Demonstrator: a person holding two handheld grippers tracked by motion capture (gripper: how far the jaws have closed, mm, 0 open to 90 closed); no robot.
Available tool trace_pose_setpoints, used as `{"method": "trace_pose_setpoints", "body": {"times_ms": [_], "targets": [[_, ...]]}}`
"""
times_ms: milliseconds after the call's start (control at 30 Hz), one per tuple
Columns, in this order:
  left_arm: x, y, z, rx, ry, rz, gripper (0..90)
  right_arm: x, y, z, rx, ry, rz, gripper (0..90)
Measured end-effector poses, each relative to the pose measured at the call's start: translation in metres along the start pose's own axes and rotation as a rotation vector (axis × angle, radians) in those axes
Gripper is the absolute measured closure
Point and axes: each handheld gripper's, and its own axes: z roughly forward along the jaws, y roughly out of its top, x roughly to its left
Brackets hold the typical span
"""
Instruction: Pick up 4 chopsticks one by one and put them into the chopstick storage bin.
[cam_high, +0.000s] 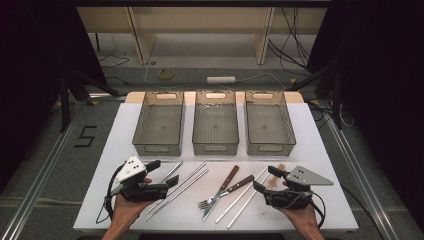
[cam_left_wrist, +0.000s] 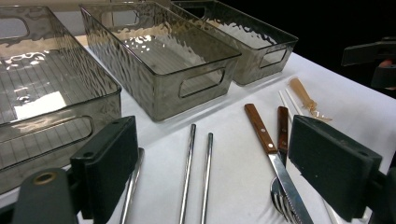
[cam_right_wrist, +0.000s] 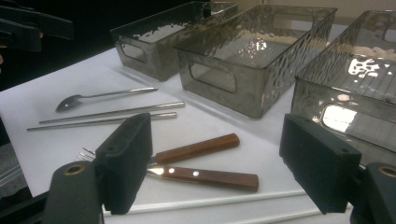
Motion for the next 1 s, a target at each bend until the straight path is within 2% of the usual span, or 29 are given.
{"method": "trace_pose_setpoints", "body": {"times_ms": [167, 367, 467, 533, 667, 700, 733, 767, 800, 833, 867, 933, 967, 1000], "targets": [[-0.001, 0.000, 0.001, 0.019, 0.007, 0.009, 15.6, 0.000, 0.000, 0.000, -0.002, 0.009, 0.005, 27.3], [-0.002, 0.002, 0.004, 0.065, 0.043, 0.014, 13.0, 0.001, 0.000, 0.001, 0.000, 0.017, -0.002, 27.6], [-0.003, 0.003, 0.005, 0.064, 0.025, 0.029, 14.8, 0.001, 0.000, 0.001, 0.004, 0.019, -0.002, 27.6], [-0.005, 0.004, 0.008, 0.102, 0.023, 0.055, 15.1, 0.001, -0.001, 0.001, 0.012, 0.023, -0.004, 27.5], [-0.005, 0.005, 0.012, 0.166, 0.006, 0.076, 16.0, 0.003, -0.001, 0.002, 0.010, 0.030, -0.014, 27.6], [-0.005, 0.005, 0.012, 0.166, 0.006, 0.076, 16.1, 0.003, -0.001, 0.002, 0.012, 0.031, -0.015, 27.9], [-0.003, 0.007, 0.014, 0.207, 0.019, 0.099, 16.7, 0.003, -0.001, 0.002, 0.011, 0.033, -0.014, 28.1], [-0.001, 0.008, 0.015, 0.231, 0.011, 0.092, 17.6, 0.003, -0.001, 0.002, 0.015, 0.036, -0.014, 28.1], [-0.001, 0.008, 0.015, 0.231, 0.011, 0.092, 18.0, 0.003, -0.001, 0.002, 0.017, 0.038, -0.013, 28.1], [0.001, 0.009, 0.017, 0.256, 0.007, 0.081, 18.7, 0.003, -0.001, 0.003, 0.020, 0.041, -0.012, 28.1], [0.003, 0.008, 0.022, 0.312, 0.019, 0.093, 19.6, 0.003, -0.001, 0.003, 0.021, 0.042, -0.012, 28.1], [0.005, 0.008, 0.027, 0.360, 0.019, 0.095, 22.5, 0.003, -0.001, 0.003, 0.021, 0.044, -0.014, 28.2], [0.005, 0.008, 0.027, 0.360, 0.019, 0.095, 23.8, 0.003, -0.001, 0.003, 0.021, 0.046, -0.014, 28.3], [0.006, 0.008, 0.031, 0.401, 0.021, 0.099, 25.2, 0.003, -0.001, 0.004, 0.022, 0.047, -0.015, 28.3]]}}
